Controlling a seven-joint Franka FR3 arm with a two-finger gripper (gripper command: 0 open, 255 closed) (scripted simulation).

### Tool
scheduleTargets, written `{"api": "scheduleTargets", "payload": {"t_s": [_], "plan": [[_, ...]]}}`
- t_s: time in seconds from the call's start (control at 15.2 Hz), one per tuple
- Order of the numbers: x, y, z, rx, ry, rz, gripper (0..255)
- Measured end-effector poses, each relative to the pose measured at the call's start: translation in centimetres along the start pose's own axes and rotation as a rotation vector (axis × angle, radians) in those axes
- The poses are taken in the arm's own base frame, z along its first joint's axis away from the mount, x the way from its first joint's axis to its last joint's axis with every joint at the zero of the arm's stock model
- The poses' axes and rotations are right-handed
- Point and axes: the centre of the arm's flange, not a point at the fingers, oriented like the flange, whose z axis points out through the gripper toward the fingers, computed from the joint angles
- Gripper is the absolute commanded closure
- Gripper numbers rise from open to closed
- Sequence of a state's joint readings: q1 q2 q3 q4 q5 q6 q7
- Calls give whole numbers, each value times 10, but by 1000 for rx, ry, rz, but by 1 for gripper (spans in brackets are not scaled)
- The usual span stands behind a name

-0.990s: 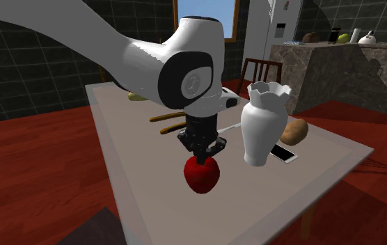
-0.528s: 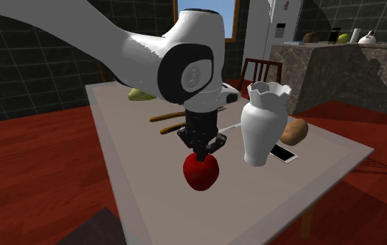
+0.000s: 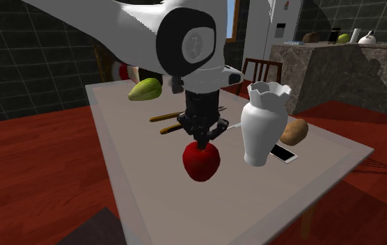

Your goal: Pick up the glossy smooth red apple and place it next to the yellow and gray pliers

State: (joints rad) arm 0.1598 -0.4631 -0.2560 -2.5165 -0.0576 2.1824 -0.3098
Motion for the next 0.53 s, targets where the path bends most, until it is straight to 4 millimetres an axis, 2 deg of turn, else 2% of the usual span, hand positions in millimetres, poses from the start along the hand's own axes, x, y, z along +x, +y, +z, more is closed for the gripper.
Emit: {"api": "scheduleTargets", "payload": {"t_s": [0.53], "plan": [[6,-1,-42,0,0,0,255]]}}
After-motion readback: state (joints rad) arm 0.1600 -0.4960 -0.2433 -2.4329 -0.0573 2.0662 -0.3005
